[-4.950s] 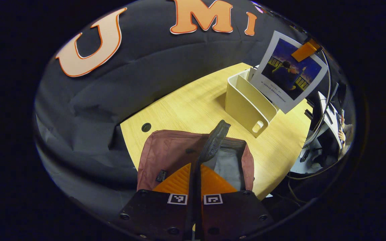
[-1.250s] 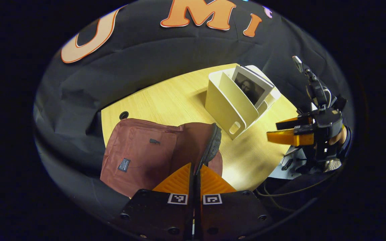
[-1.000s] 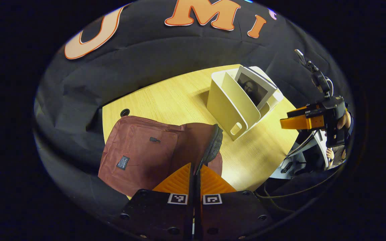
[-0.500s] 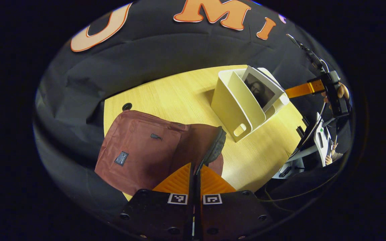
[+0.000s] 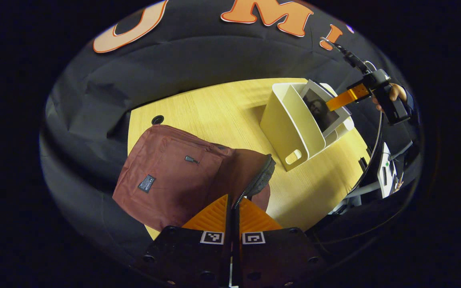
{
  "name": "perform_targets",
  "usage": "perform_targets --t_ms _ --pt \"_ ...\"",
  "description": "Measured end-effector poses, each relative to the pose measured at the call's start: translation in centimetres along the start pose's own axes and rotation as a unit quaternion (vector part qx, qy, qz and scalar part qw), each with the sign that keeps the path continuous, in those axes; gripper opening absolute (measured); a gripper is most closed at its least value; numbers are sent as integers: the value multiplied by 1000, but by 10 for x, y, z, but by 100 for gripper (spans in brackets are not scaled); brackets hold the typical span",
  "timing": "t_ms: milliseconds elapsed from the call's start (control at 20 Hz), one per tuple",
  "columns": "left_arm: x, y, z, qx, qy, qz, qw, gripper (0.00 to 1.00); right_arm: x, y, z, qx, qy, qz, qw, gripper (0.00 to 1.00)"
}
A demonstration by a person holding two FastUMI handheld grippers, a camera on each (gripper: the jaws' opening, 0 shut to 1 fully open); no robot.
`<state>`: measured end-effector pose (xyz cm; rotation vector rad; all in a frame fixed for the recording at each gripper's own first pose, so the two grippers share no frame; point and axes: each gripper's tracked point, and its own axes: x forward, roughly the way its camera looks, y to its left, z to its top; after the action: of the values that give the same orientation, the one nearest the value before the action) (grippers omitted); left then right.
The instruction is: Open the schoolbag, grab two books from the bookshelf and put them into the schoolbag.
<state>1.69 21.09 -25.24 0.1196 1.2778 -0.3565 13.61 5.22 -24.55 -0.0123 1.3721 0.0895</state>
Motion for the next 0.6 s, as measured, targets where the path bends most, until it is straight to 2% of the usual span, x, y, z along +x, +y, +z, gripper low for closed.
perform_targets --t_ms 250,350,400,550,600 --pt "-4 0 -4 -16 3 13 1000 3 30 4 1 -19 39 -3 999 92" --pt "-4 -2 -5 -22 0 13 1000 2 39 4 2 -12 48 -8 999 84" --pt "-5 -3 -6 -25 -1 13 1000 2 42 5 3 -9 54 -9 998 76" --pt "-6 -3 -7 -27 -2 13 1000 2 53 -3 1 -14 62 -26 998 59" --pt "-5 -4 -8 -27 -3 12 1000 2 55 -9 -2 -19 70 -38 997 51"
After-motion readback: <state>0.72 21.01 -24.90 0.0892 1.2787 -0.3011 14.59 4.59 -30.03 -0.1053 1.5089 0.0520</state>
